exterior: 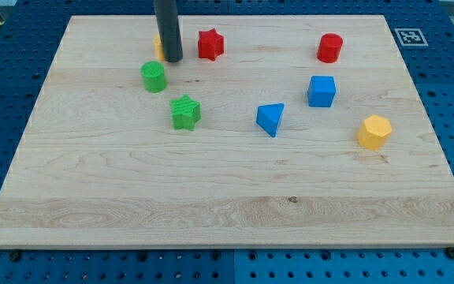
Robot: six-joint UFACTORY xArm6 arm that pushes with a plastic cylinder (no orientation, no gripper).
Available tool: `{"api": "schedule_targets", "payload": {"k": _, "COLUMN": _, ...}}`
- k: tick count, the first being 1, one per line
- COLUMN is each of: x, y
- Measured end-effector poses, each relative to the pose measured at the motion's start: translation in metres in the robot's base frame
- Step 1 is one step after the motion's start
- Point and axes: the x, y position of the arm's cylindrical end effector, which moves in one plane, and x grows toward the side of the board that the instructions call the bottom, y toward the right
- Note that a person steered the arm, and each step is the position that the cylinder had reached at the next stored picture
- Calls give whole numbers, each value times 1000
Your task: Move the yellow heart to the top right side of the board
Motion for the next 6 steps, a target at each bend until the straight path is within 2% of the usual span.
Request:
{"api": "schedule_targets", "payload": {"k": 2, "x": -19, "y": -51}}
{"api": "schedule_targets", "payload": {"k": 3, "x": -6, "y": -41}}
{"api": "schedule_targets", "payload": {"k": 4, "x": 16, "y": 1}}
{"api": "schedule_targets", "payload": {"k": 6, "x": -39, "y": -3}}
